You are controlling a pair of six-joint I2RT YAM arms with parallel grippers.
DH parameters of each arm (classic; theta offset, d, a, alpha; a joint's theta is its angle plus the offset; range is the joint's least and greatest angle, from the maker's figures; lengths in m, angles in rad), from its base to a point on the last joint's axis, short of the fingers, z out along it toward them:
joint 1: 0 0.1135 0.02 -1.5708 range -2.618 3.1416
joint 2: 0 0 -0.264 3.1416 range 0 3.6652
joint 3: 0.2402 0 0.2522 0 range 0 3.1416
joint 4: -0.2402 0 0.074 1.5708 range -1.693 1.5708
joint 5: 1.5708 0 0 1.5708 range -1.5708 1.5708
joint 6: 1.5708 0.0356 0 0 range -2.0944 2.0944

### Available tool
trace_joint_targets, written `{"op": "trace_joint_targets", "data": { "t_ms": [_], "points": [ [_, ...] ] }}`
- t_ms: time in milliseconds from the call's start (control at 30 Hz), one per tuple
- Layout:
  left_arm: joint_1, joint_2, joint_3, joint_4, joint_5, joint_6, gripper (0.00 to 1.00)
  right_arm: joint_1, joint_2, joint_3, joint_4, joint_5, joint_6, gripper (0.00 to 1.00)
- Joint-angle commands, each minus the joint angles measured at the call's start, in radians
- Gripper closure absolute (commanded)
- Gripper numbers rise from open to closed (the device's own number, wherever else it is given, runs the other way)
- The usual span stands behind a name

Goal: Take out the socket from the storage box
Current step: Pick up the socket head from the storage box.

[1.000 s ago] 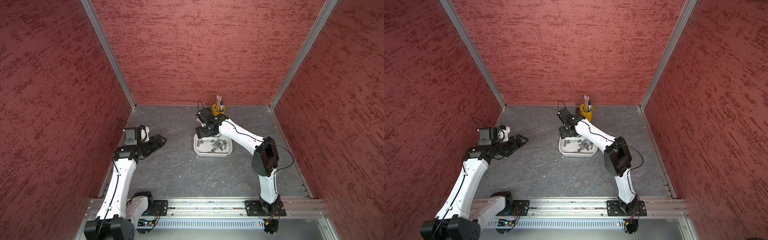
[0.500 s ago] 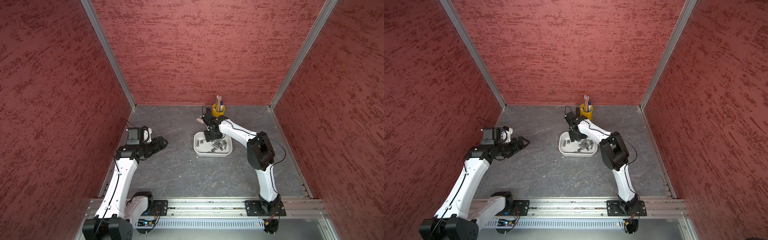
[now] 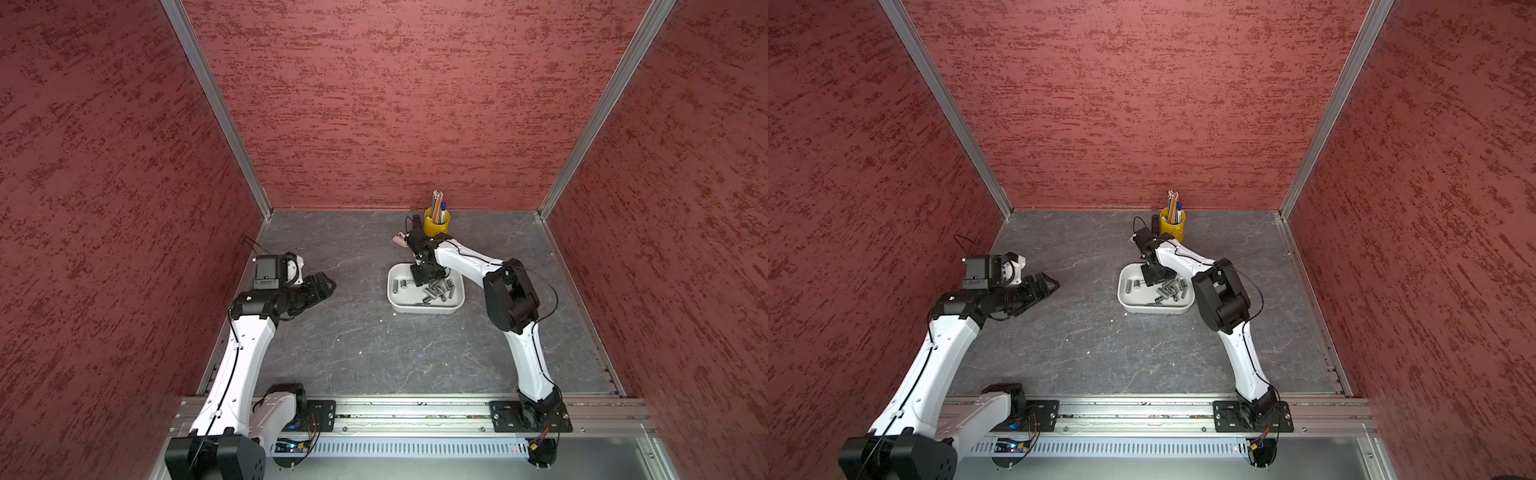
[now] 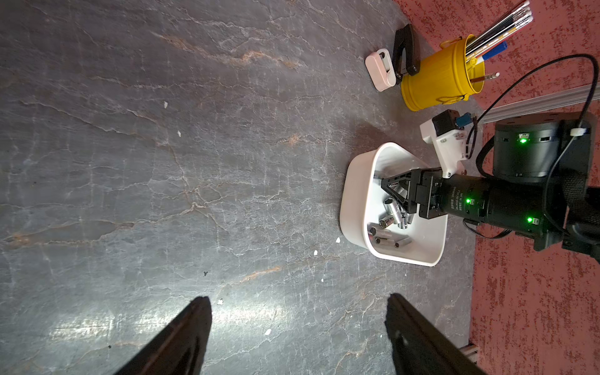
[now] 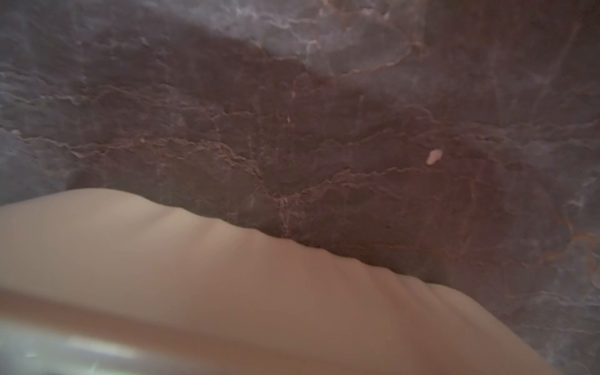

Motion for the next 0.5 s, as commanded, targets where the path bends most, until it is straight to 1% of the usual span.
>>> {"op": "trace_joint_targets", "data": {
  "t_ms": [0,100,367,467],
  "points": [
    [0.001,0.000,0.004,-0.001,-0.011,0.007,0.13,-0.004,0.031,0.030,0.018,-0.007,-0.023,0.46],
    [0.002,-0.001,0.004,-0.001,-0.011,0.007,0.13,-0.005,0.039,0.027,0.022,-0.008,-0.022,0.49],
    [0.005,-0.001,0.001,0.001,-0.010,0.006,0.13,-0.005,0.029,0.023,0.015,-0.017,-0.025,0.71],
    [0.008,0.000,0.001,0.001,-0.010,0.006,0.13,-0.004,-0.009,0.018,0.022,-0.018,-0.023,0.74]
  ]
}}
